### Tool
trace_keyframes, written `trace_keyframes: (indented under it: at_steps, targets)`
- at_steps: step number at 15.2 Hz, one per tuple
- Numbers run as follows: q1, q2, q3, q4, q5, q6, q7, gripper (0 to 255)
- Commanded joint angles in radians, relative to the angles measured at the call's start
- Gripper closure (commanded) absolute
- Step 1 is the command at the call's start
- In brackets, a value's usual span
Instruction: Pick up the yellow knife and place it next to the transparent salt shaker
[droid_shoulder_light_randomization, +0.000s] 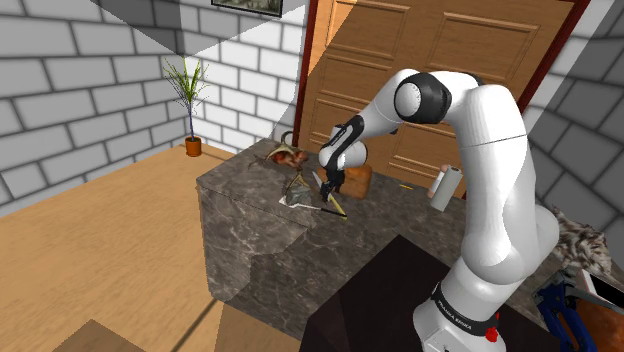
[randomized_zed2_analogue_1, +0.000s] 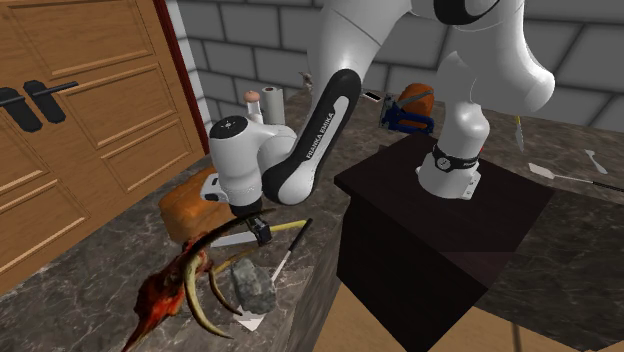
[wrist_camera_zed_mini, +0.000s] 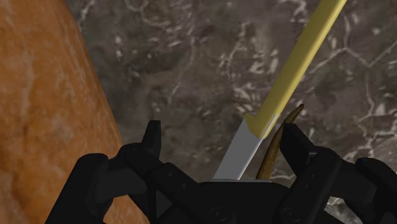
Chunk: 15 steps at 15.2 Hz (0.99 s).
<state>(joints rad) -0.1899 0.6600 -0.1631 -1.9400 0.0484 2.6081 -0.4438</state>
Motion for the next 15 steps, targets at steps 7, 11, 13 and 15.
trace_keyframes:
  at_steps: [7, 11, 13, 15]
  targets:
    - [0.003, -0.006, -0.004, -0.014, -0.003, -0.007, 0.004, 255]
    - [0.009, -0.052, -0.011, -0.026, -0.01, -0.041, 0.006, 255]
    - [0.012, -0.075, -0.015, -0.031, -0.013, -0.059, 0.007, 255]
    - [0.015, -0.097, -0.018, -0.035, -0.017, -0.077, 0.008, 255]
